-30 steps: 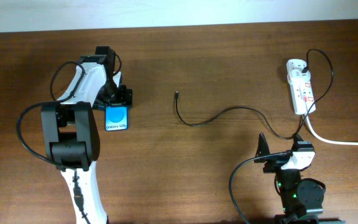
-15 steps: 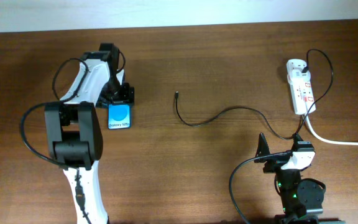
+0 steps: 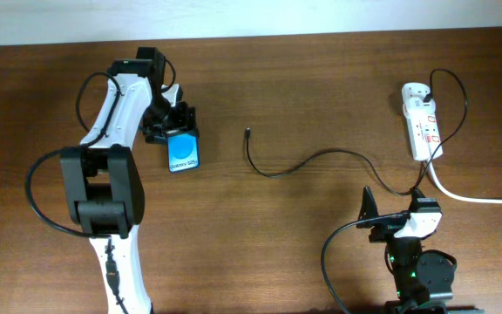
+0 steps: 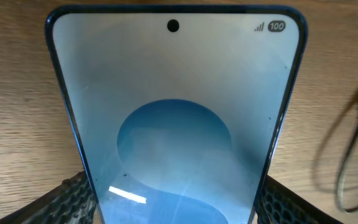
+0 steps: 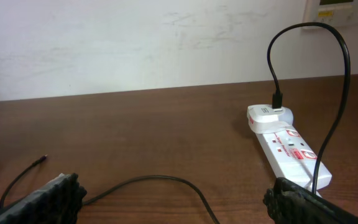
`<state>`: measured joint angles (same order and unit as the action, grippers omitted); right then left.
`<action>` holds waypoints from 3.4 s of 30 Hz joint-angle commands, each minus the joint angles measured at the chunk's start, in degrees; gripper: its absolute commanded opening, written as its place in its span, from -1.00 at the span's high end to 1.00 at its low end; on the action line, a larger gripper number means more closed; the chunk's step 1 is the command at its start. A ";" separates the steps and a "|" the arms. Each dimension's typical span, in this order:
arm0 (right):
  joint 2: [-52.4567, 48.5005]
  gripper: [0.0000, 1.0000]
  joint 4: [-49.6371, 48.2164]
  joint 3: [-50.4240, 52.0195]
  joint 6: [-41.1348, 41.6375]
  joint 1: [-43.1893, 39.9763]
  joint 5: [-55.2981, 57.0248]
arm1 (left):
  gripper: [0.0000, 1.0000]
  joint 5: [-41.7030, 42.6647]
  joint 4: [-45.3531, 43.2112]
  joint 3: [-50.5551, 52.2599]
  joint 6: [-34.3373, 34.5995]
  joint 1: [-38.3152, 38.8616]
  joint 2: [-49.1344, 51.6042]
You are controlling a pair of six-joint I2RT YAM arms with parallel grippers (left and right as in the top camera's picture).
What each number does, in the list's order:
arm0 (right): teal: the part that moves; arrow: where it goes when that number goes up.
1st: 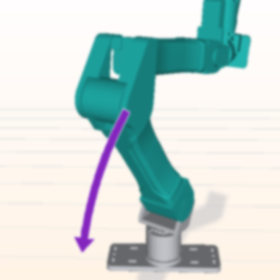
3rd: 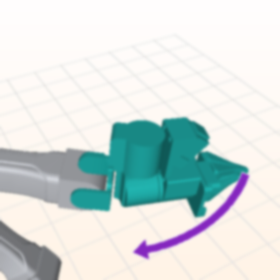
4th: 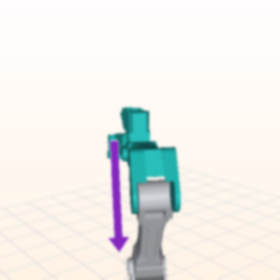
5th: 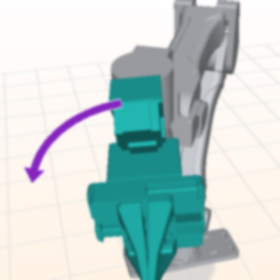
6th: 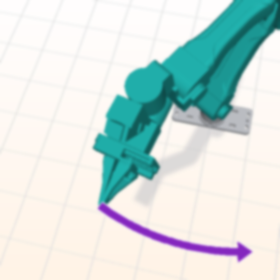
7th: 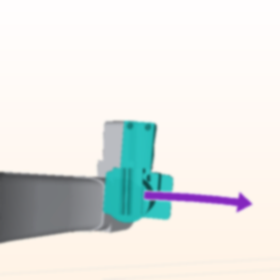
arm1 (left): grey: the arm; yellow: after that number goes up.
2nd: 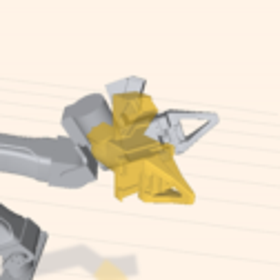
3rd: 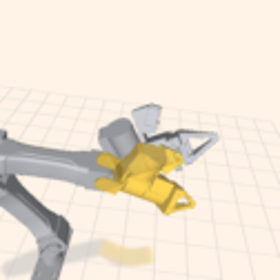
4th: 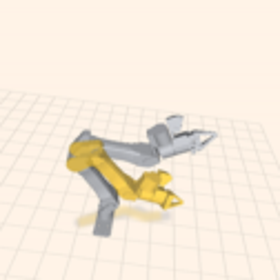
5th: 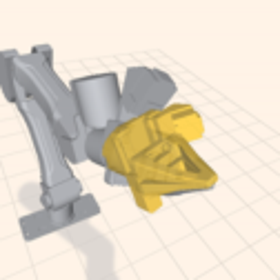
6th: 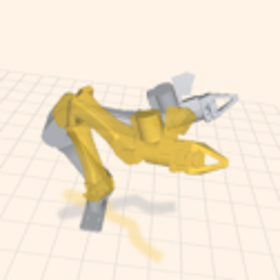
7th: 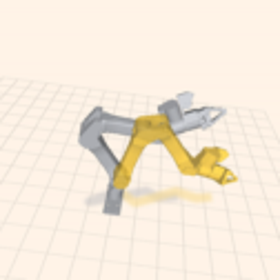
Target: Plug charger to phone and switch on socket
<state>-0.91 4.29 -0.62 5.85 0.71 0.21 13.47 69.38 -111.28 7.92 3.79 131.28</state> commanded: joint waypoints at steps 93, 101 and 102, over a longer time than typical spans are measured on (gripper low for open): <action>-87.45 -0.29 -7.50 -49.66 48.83 27.82 -14.95 | 1.00 19.76 12.55 -14.19 53.33 14.60 -0.90; -88.74 -0.08 -10.64 -49.66 49.16 29.03 -10.84 | 1.00 19.76 12.76 -14.19 52.83 14.60 -0.90; -88.74 -0.03 -10.75 -49.66 49.16 29.03 -10.84 | 1.00 19.76 12.76 -14.19 52.83 14.60 -0.90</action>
<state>-89.12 -5.93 -49.63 55.22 29.15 -11.77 31.68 81.91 -123.98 60.71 18.37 131.28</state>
